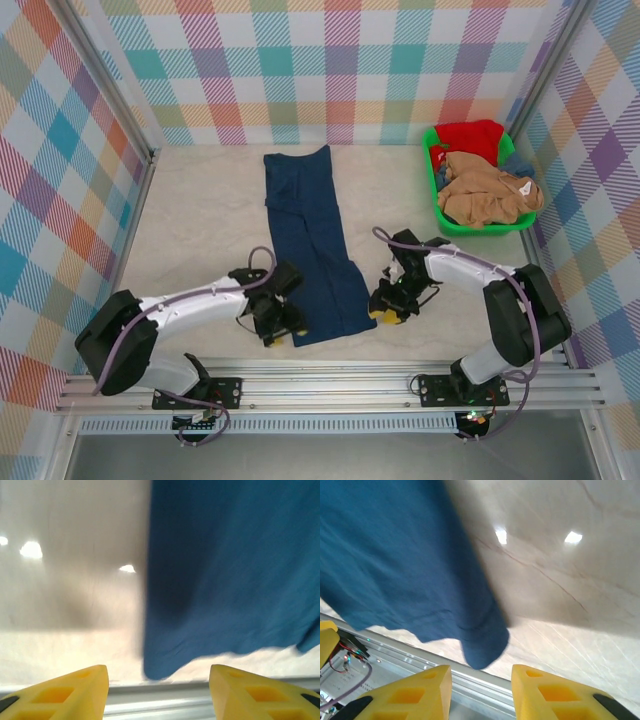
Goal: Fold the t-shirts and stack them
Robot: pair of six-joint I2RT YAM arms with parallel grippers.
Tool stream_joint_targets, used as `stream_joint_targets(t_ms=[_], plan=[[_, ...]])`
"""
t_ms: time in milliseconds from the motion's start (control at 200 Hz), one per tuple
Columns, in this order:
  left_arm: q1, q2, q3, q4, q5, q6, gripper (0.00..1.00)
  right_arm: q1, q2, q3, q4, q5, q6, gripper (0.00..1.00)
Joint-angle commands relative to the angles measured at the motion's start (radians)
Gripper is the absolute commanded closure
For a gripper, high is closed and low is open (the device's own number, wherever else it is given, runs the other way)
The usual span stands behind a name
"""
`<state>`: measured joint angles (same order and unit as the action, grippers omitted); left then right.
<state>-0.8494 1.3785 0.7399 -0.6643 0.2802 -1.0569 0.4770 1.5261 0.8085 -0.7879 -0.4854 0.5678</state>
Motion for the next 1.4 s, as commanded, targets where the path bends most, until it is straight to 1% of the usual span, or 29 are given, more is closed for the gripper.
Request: stream_joint_targets(t_ms=[0,85,200,275,330,410,495,555,625,650,715,760,805,910,1090,1215,1320,1395], plan=[[-0.056,0.001,-0.036,0.136,-0.005,-0.124,0.44,-0.002,0.005,-0.020,0.018,-0.058,-0.035,0.65],[-0.086,0.041,-0.057,0.182,-0.052,-0.161,0.44,-0.001,0.042,-0.004,0.052,-0.061,-0.036,0.66],[-0.092,0.049,-0.106,0.302,-0.119,-0.224,0.44,-0.001,0.073,0.020,0.081,-0.079,-0.034,0.67],[-0.094,0.062,-0.102,0.314,-0.155,-0.233,0.45,-0.001,0.090,0.025,0.087,-0.079,-0.034,0.69],[-0.095,0.073,-0.102,0.314,-0.173,-0.234,0.49,0.001,0.110,0.021,0.088,-0.079,-0.034,0.71],[-0.094,0.088,-0.108,0.334,-0.190,-0.235,0.55,0.006,0.131,0.013,0.106,-0.079,-0.033,0.72],[-0.095,0.103,-0.108,0.357,-0.200,-0.232,0.65,0.019,0.159,0.015,0.126,-0.085,-0.035,0.75],[-0.096,0.114,-0.103,0.355,-0.209,-0.229,0.72,0.043,0.184,0.031,0.120,-0.091,-0.046,0.78],[-0.097,0.112,-0.099,0.336,-0.232,-0.227,0.79,0.080,0.193,0.058,0.099,-0.069,-0.063,0.82],[-0.098,0.106,-0.097,0.328,-0.238,-0.229,0.81,0.092,0.193,0.066,0.092,-0.062,-0.065,0.84],[-0.101,0.085,-0.094,0.292,-0.253,-0.232,0.91,0.114,0.172,0.081,0.067,-0.035,-0.072,0.93],[-0.105,0.059,-0.090,0.245,-0.265,-0.229,0.96,0.126,0.147,0.089,0.047,-0.015,-0.076,0.97],[-0.108,0.031,-0.084,0.194,-0.280,-0.223,1.00,0.133,0.129,0.098,0.024,-0.009,-0.082,1.00],[-0.108,-0.048,-0.085,0.097,-0.316,-0.219,1.00,0.148,0.116,0.103,-0.013,-0.044,-0.090,1.00],[-0.108,-0.106,-0.140,0.085,-0.294,-0.246,1.00,0.184,0.152,0.092,-0.029,-0.083,-0.102,1.00],[-0.109,-0.145,-0.151,0.007,-0.288,-0.240,1.00,0.216,0.160,0.095,-0.022,-0.097,-0.088,1.00],[-0.108,-0.189,-0.181,-0.021,-0.280,-0.244,1.00,0.237,0.176,0.112,-0.040,-0.125,-0.088,1.00],[-0.109,-0.231,-0.182,-0.052,-0.302,-0.250,1.00,0.250,0.175,0.125,-0.054,-0.141,-0.091,1.00]])
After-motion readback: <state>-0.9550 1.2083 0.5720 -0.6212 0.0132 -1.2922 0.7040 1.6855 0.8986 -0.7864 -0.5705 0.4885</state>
